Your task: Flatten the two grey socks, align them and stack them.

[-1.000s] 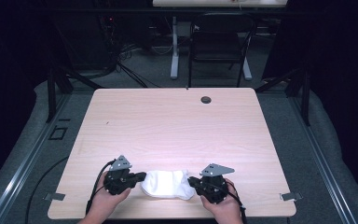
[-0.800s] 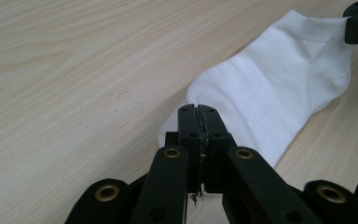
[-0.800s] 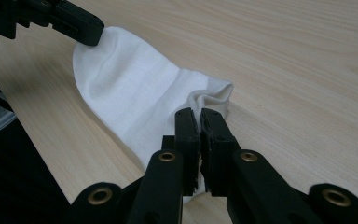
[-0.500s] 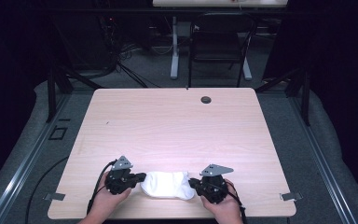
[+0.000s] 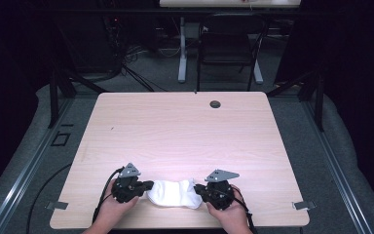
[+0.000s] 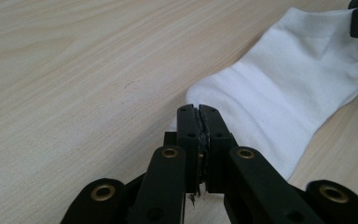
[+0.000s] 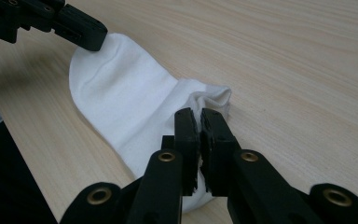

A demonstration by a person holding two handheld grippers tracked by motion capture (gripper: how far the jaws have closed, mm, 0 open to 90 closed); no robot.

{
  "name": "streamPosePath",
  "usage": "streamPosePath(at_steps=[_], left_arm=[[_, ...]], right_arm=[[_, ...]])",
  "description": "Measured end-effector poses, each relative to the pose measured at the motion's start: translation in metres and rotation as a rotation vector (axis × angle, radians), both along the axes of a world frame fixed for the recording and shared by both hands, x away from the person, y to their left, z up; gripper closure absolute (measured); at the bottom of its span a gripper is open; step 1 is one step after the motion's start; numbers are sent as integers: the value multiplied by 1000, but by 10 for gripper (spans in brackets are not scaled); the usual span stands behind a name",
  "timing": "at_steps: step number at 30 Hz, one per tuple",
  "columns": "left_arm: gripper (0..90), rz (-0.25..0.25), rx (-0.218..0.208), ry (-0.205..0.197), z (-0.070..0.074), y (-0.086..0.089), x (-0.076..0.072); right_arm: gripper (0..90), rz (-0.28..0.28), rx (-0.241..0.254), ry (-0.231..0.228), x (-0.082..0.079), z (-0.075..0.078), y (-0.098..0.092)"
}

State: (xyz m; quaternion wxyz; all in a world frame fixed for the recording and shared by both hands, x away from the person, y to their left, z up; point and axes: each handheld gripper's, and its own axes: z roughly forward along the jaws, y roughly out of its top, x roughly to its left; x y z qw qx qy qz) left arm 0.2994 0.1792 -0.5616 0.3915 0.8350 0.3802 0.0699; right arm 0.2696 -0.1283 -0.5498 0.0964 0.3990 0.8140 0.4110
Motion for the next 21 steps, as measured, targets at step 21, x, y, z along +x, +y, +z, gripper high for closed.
streamPosePath(at_steps=[21], left_arm=[[806,2,20,8,-5,0,2]], right_arm=[[789,-10,-30,49,1,-9,-5]])
